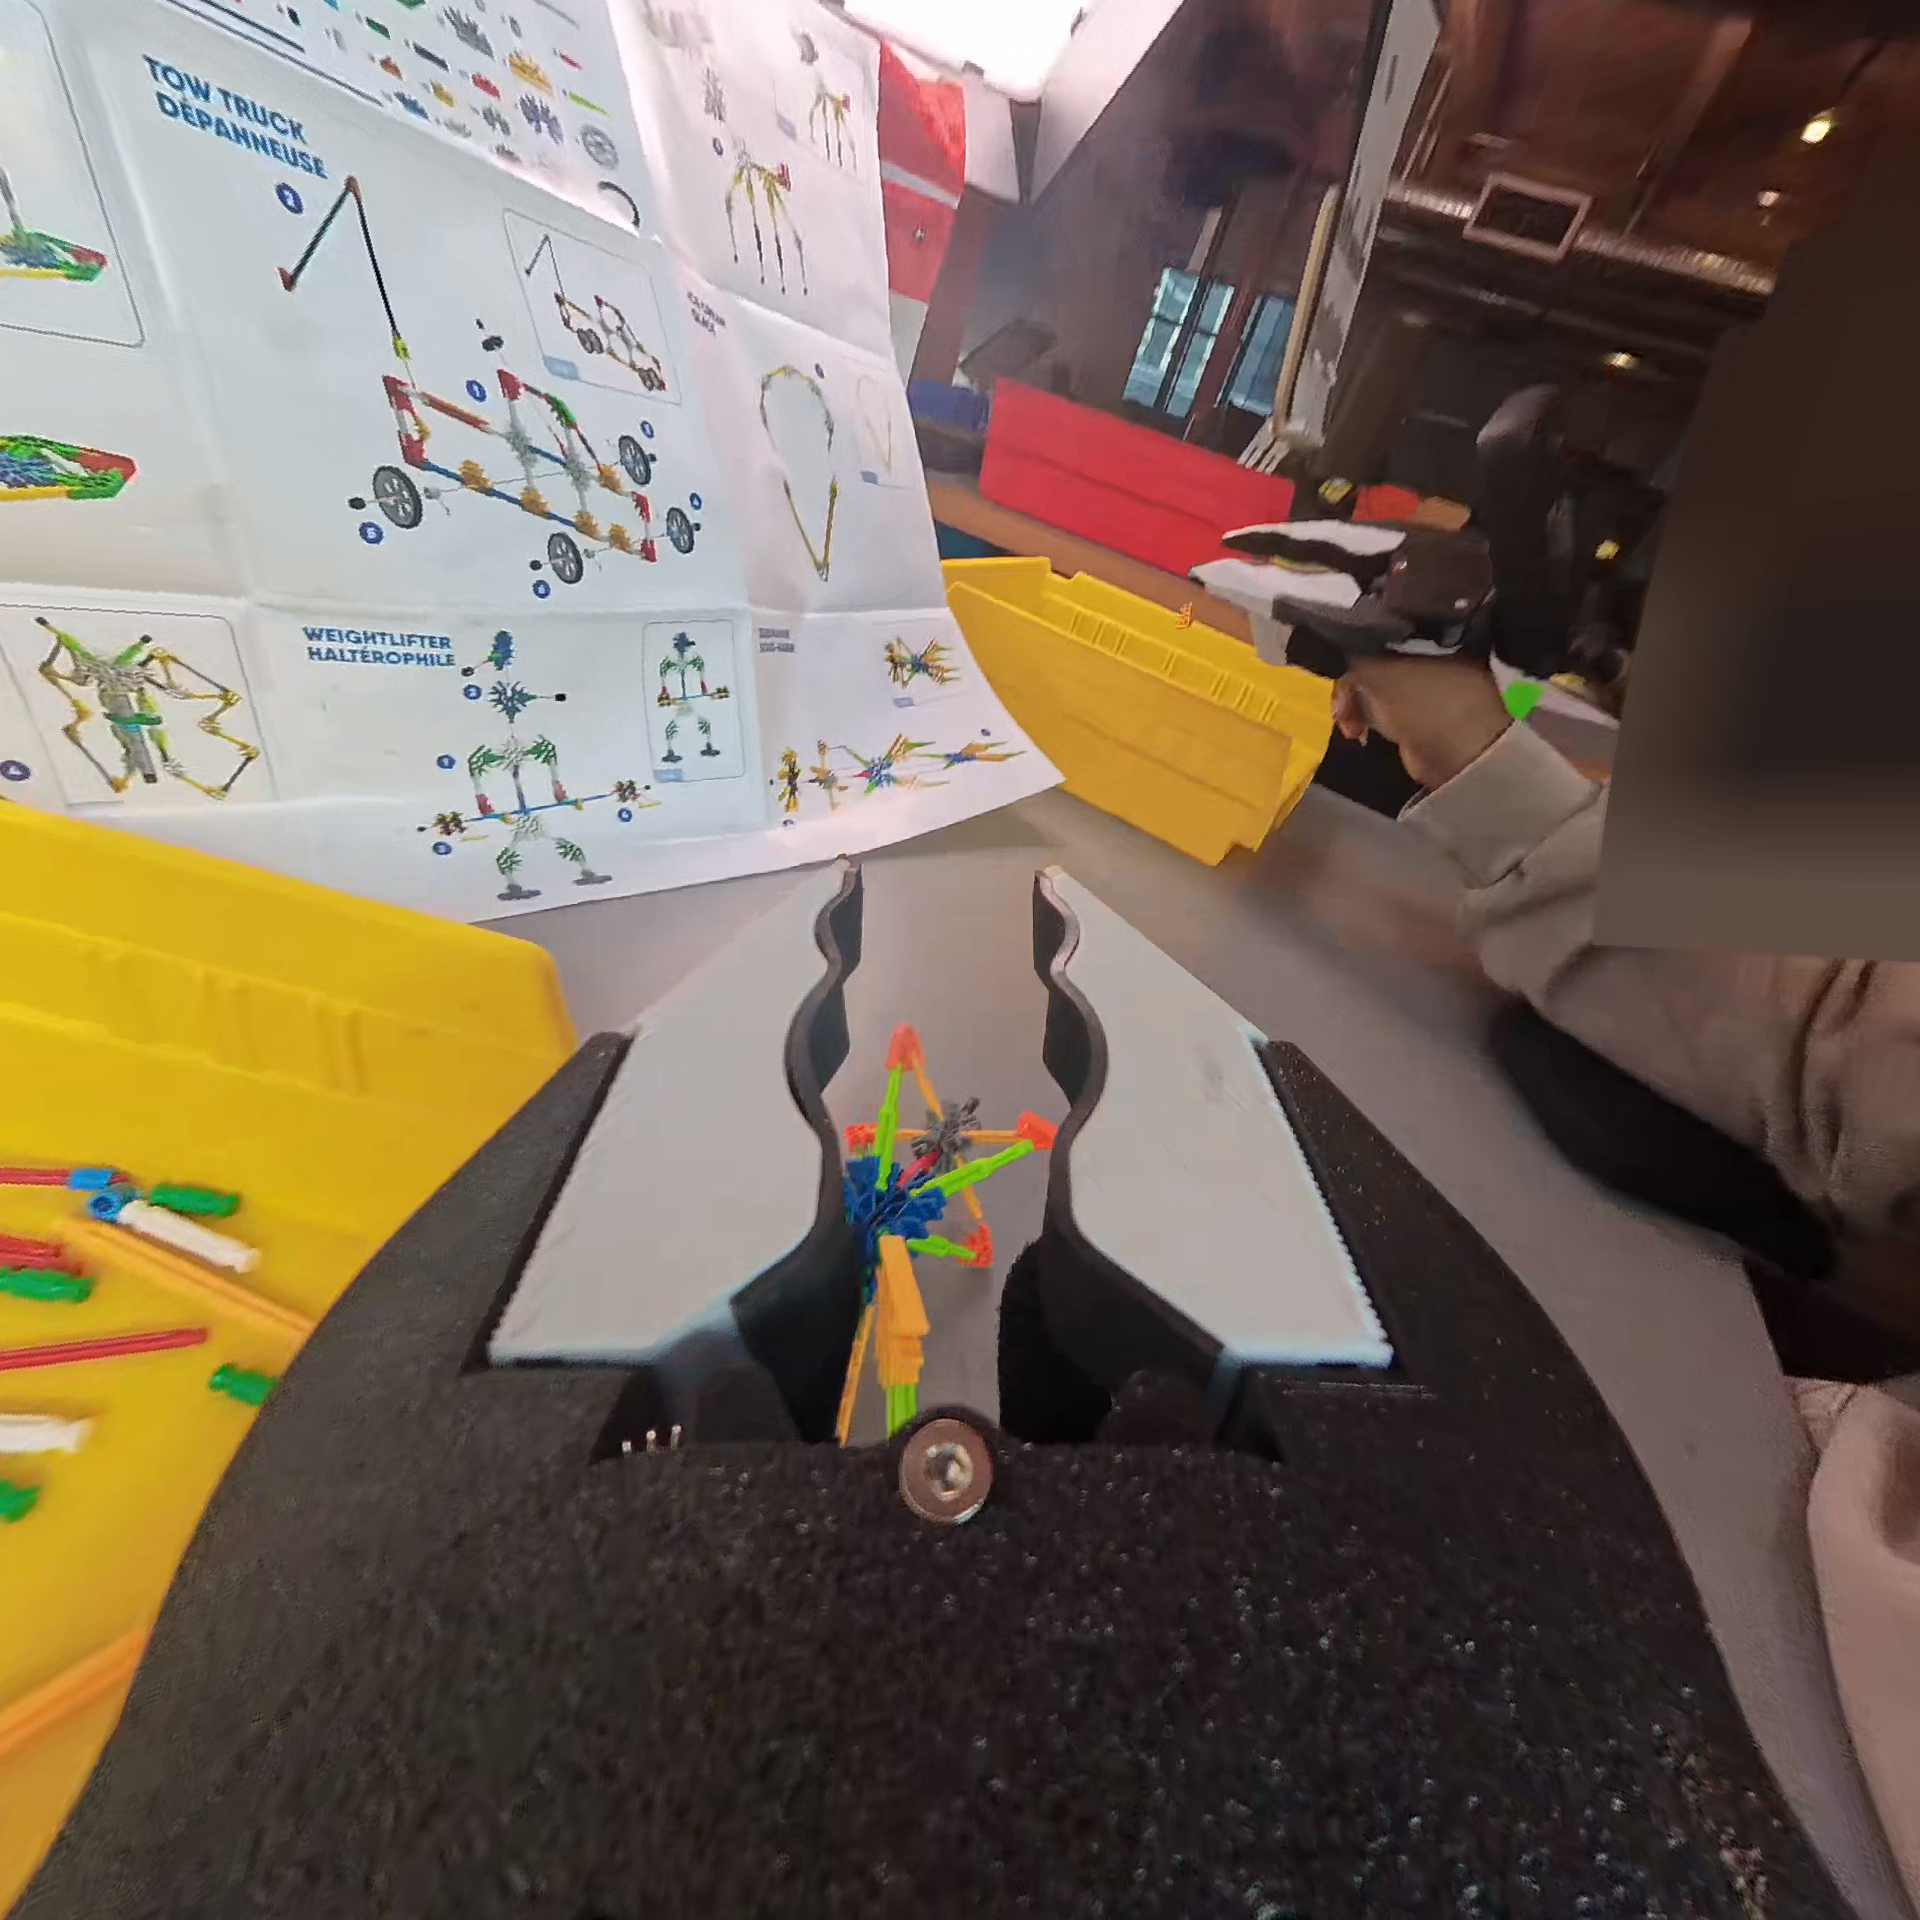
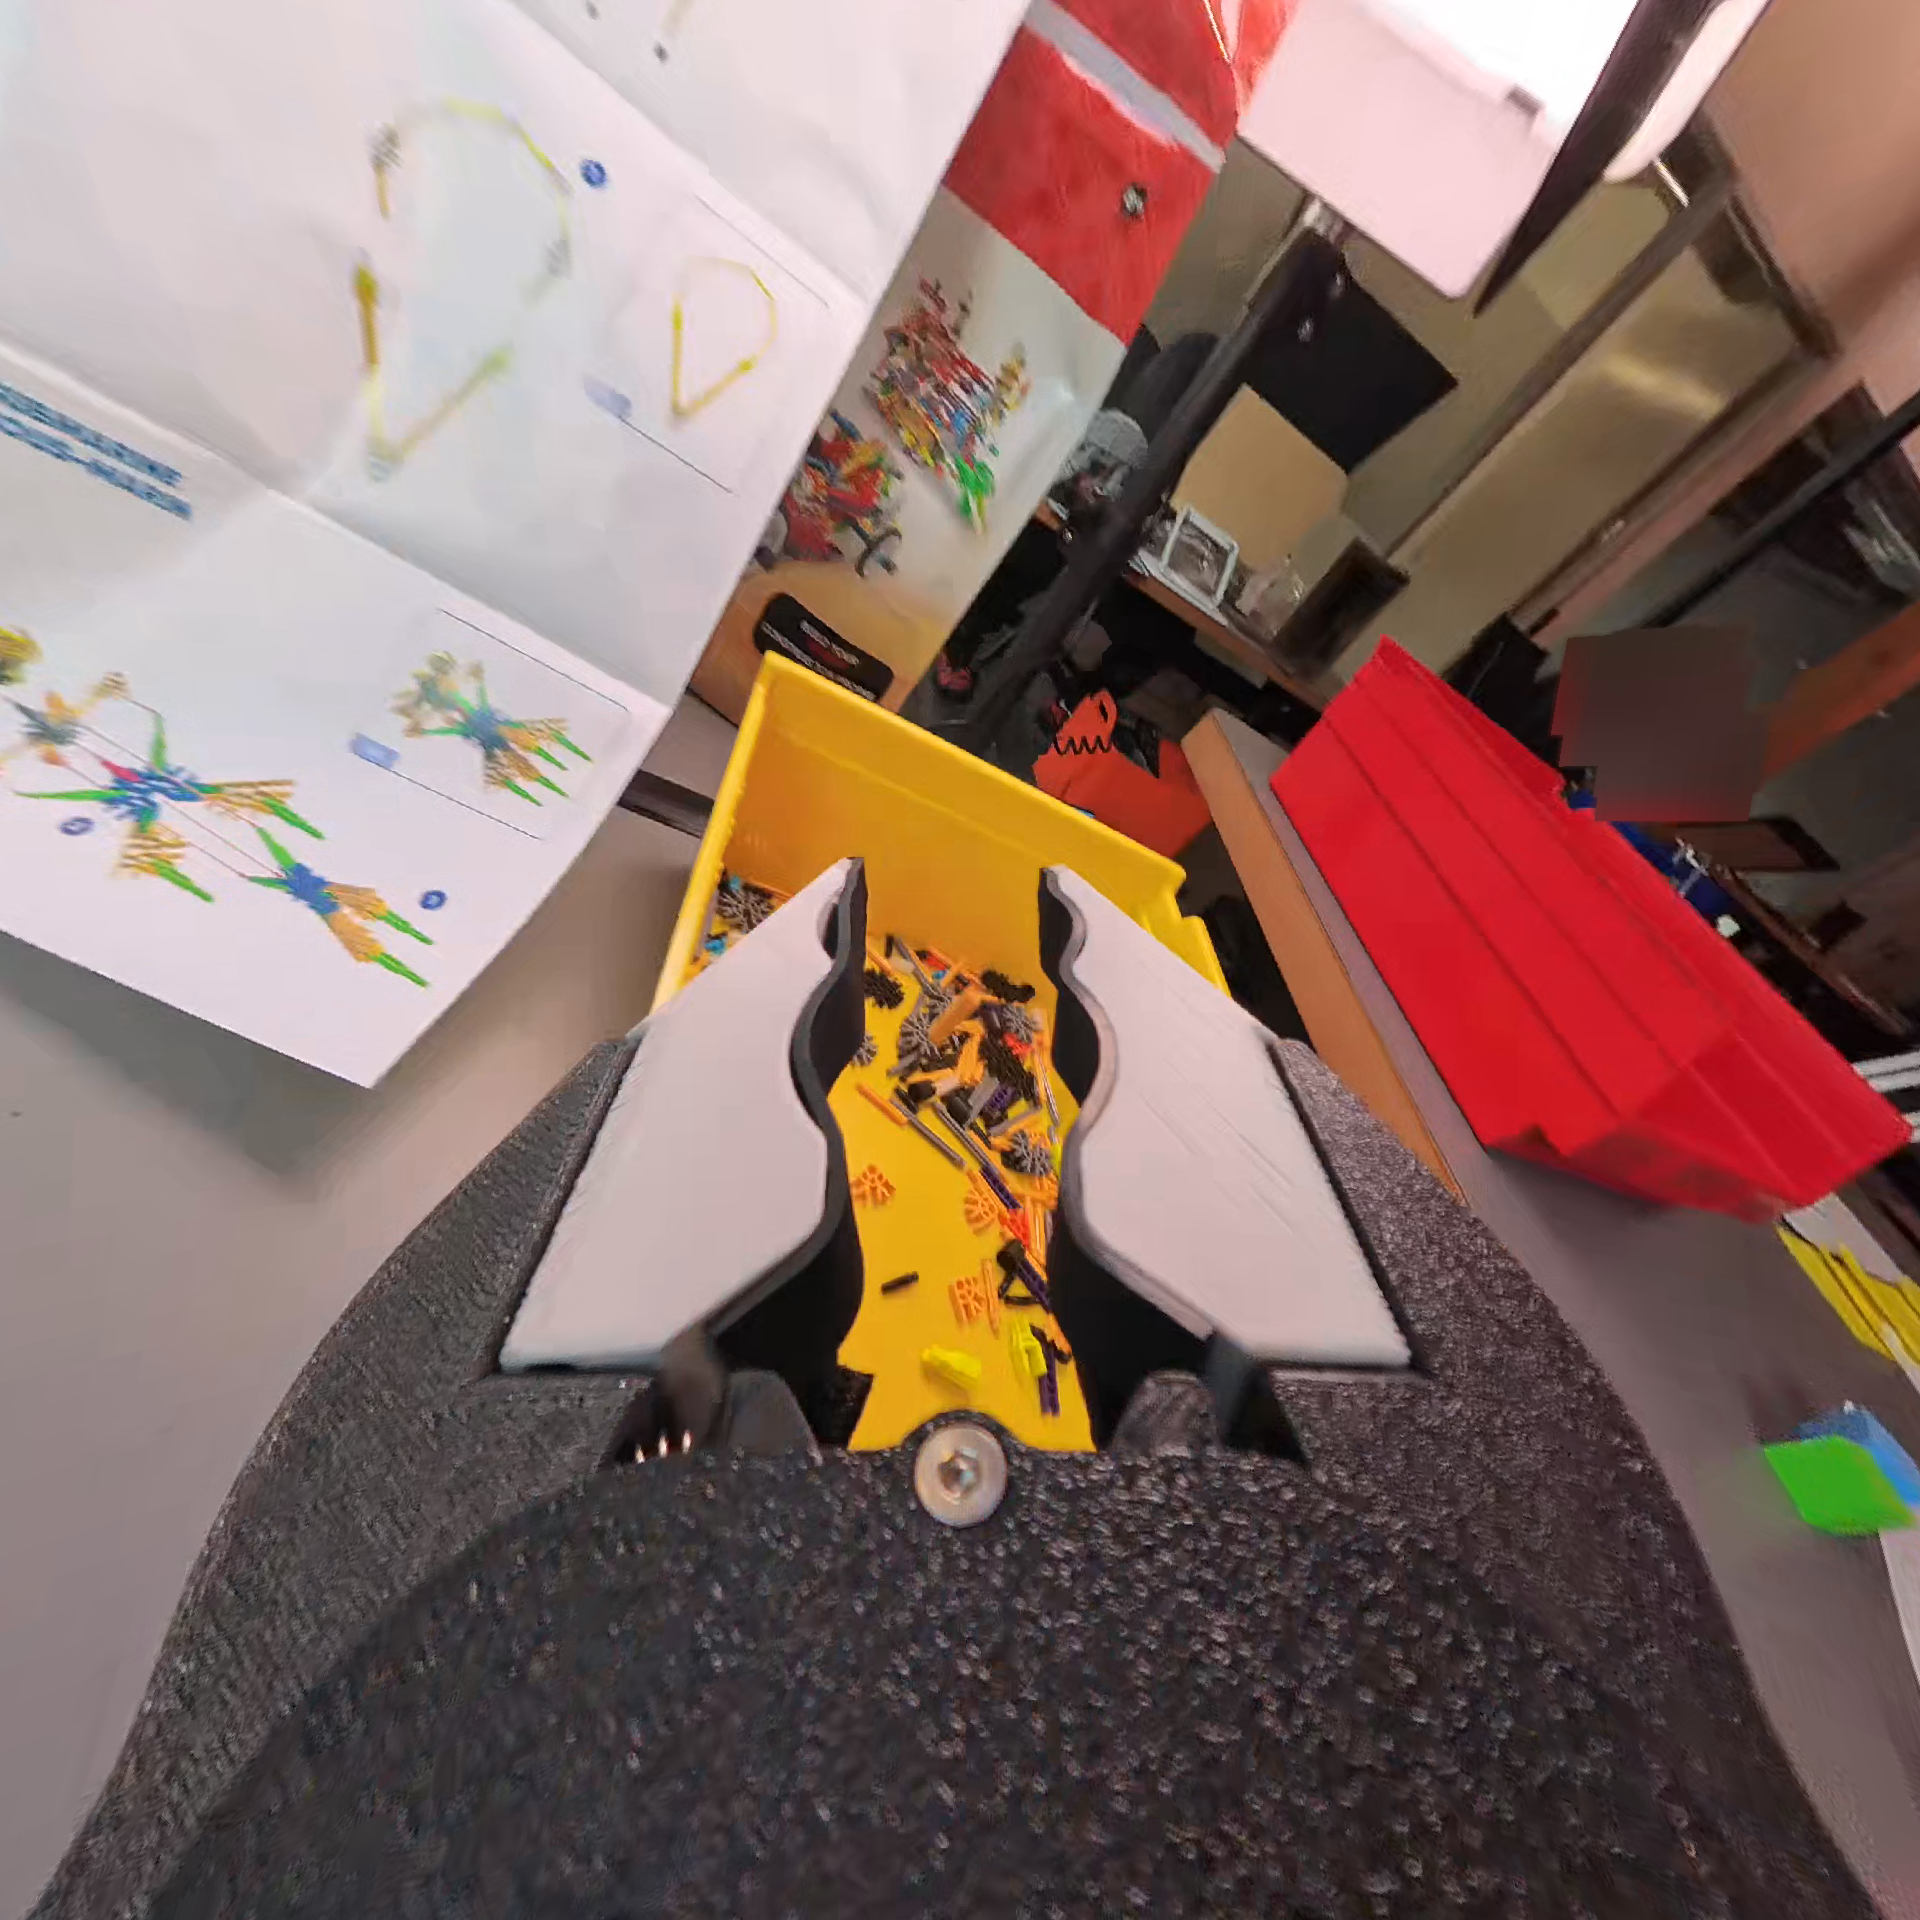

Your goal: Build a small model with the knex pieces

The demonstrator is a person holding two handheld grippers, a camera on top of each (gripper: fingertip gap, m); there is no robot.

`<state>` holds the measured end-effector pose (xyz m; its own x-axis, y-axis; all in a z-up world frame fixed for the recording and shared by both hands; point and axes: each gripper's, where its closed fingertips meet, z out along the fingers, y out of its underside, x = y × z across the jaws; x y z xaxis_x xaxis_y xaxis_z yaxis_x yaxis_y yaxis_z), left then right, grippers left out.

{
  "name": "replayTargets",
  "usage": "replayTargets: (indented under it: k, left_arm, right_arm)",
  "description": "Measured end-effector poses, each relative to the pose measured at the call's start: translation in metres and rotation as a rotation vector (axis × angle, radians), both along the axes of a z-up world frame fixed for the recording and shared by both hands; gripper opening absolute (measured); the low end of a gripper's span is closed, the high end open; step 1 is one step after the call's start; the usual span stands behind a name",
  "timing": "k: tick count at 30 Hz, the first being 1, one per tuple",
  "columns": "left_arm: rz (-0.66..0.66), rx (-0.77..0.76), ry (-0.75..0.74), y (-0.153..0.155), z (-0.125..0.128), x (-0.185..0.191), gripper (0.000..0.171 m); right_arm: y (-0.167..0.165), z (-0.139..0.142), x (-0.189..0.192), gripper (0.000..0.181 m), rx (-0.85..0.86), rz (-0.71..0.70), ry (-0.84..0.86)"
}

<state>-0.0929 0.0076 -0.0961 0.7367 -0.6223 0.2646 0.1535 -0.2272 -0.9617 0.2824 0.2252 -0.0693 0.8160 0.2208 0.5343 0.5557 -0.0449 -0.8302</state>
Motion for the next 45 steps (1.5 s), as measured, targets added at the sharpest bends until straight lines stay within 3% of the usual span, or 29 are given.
replayTargets:
  k: [4,7,10,13,16,19,23,27,30,32,45]
  left_arm:
    - [-0.021,-0.050,0.202,0.002,-0.029,0.003,0.033]
    - [-0.045,-0.086,0.268,0.001,-0.043,0.008,0.033]
    - [-0.071,-0.128,0.320,0.000,-0.058,0.014,0.032]
    - [-0.101,-0.157,0.385,-0.003,-0.071,0.020,0.032]
    - [-0.150,-0.174,0.448,-0.010,-0.080,0.026,0.032]
    - [-0.173,-0.152,0.563,-0.015,-0.089,0.029,0.032]
    - [-0.129,-0.098,0.801,-0.012,-0.106,0.023,0.027]
    - [-0.119,-0.038,0.857,-0.009,-0.111,0.028,0.009]
    - [-0.137,-0.037,0.822,-0.010,-0.109,0.030,0.008]
    - [-0.158,-0.048,0.791,-0.012,-0.109,0.031,0.009]
    - [-0.219,-0.063,0.683,-0.019,-0.102,0.039,0.010]
  right_arm:
    - [-0.006,0.011,0.000,0.042,0.046,0.019,0.022]
    - [-0.026,0.027,-0.038,0.042,0.100,0.128,0.005]
    - [-0.059,0.024,-0.099,0.040,0.092,0.347,-0.003]
    - [-0.104,-0.008,-0.173,0.031,-0.056,0.628,0.031]
    - [-0.151,-0.059,-0.232,0.027,-0.228,0.872,-0.018]
    - [-0.179,-0.107,-0.263,0.025,-0.279,0.983,-0.205]
    - [-0.199,-0.133,-0.292,0.021,-0.282,1.067,-0.292]
    - [-0.199,-0.146,-0.315,0.021,-0.245,1.088,-0.358]
    - [-0.201,-0.157,-0.319,0.011,-0.256,1.115,-0.410]
    - [-0.204,-0.151,-0.318,0.000,-0.217,1.136,-0.387]
    - [-0.220,-0.130,-0.306,0.001,-0.136,1.221,-0.377]
